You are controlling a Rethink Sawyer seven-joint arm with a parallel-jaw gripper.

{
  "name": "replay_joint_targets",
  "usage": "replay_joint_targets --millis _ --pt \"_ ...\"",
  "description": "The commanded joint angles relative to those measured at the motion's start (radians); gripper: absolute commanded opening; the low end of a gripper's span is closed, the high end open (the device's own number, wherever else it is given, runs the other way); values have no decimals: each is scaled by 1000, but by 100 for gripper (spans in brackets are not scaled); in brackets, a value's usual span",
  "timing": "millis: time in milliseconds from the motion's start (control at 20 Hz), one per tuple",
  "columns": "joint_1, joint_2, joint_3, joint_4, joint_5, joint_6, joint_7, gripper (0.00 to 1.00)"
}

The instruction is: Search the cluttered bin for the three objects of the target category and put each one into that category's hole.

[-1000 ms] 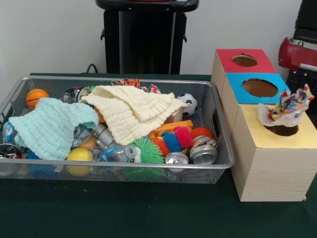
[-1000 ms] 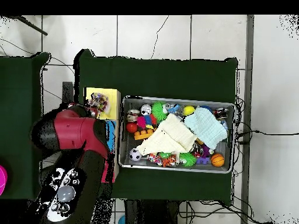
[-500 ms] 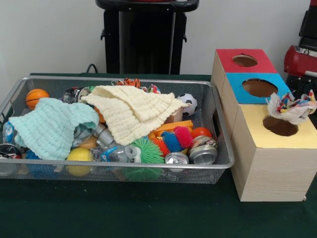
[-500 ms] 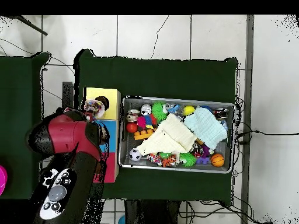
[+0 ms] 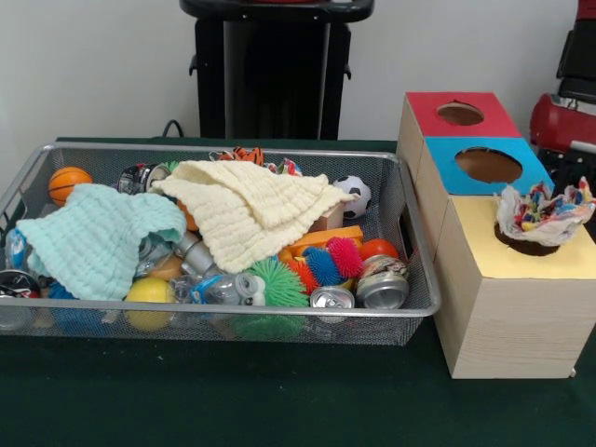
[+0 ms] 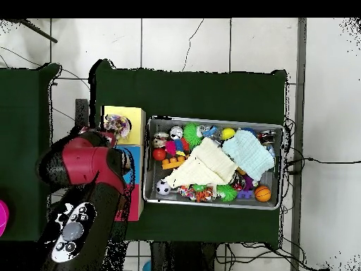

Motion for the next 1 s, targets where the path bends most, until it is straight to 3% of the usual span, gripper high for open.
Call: replay_joint_targets --millis 50,650,1000 --pt "-85 16 94 93 -9 -68 162 0" --pt "-122 17 111 111 -43 -115 132 0" --pt "-71 65 78 118 -22 -158 188 0"
